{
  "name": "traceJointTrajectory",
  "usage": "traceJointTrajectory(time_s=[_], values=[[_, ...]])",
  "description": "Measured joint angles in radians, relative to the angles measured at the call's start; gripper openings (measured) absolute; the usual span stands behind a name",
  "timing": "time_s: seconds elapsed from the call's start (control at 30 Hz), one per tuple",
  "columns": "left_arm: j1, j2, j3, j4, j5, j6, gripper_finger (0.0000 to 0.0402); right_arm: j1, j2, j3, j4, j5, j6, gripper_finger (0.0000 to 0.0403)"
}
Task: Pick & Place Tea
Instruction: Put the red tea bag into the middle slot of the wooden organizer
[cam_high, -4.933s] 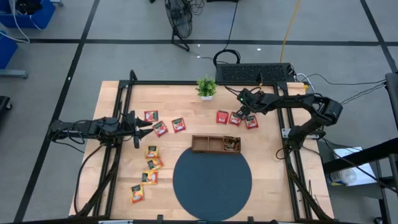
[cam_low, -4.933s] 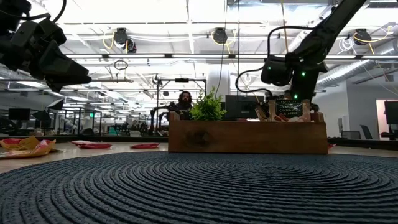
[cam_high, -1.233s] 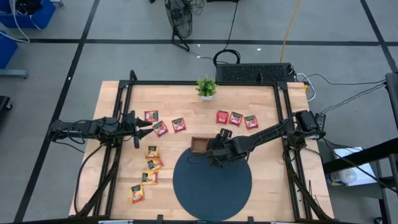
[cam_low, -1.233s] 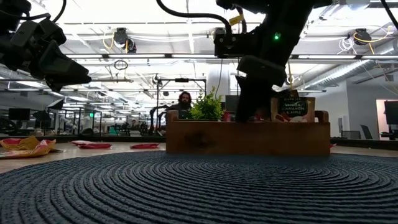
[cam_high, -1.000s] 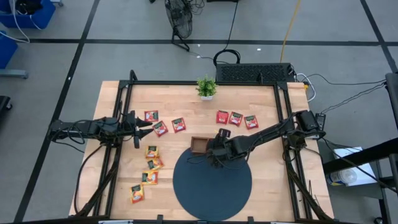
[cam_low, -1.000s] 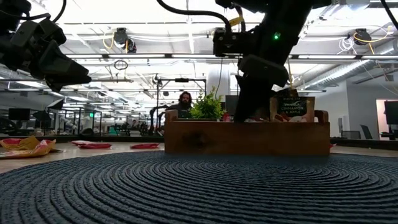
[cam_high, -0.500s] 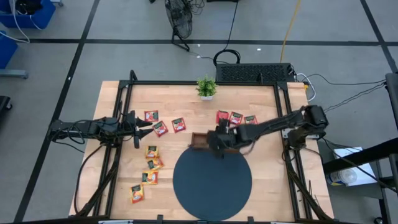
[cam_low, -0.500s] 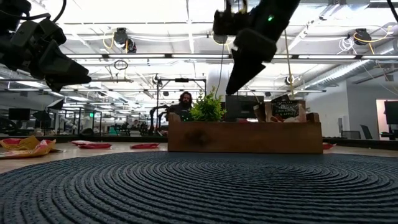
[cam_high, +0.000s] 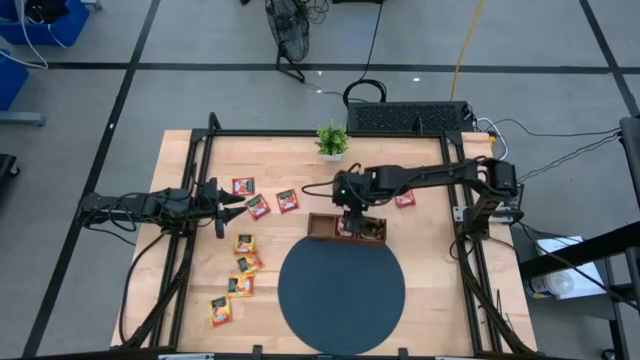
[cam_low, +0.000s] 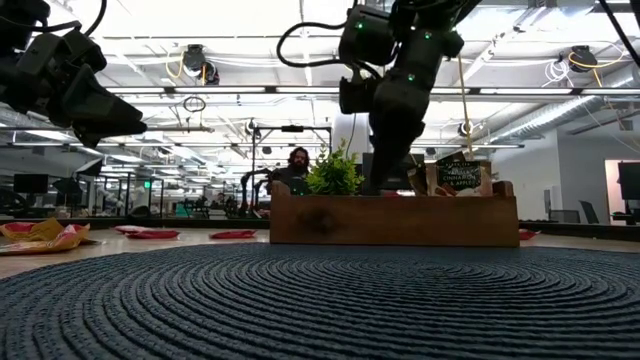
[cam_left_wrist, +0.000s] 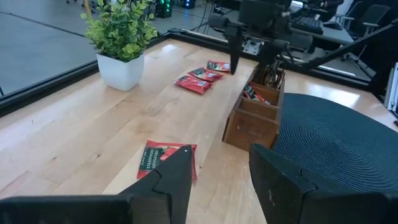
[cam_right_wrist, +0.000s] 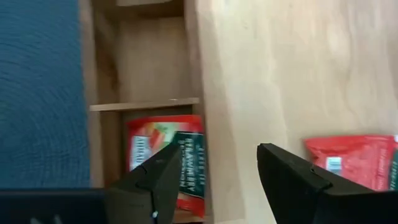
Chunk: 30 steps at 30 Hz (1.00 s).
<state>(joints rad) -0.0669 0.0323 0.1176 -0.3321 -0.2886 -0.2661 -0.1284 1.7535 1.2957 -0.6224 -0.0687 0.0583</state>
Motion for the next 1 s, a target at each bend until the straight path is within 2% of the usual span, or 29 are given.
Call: traceJointTrajectory(time_s=[0.2, 0.47, 0.73, 1.0], values=[[0.000, 0.000, 0.000, 0.000, 0.000, 0.000, 0.0161, 0.012, 0.034, -0.001, 0.011, -0.066, -0.003, 0.0192], [0.000, 0.000, 0.000, 0.000, 0.000, 0.000, 0.0161, 0.030, 0.061, -0.001, 0.014, -0.075, -0.014, 0.0192], [0.000, 0.000, 0.000, 0.000, 0.000, 0.000, 0.0161, 0.032, 0.058, -0.001, 0.011, -0.163, 0.008, 0.0192], [0.000, 0.000, 0.000, 0.000, 0.000, 0.000, 0.0161, 0.033, 0.054, -0.001, -0.008, -0.172, 0.010, 0.0192]])
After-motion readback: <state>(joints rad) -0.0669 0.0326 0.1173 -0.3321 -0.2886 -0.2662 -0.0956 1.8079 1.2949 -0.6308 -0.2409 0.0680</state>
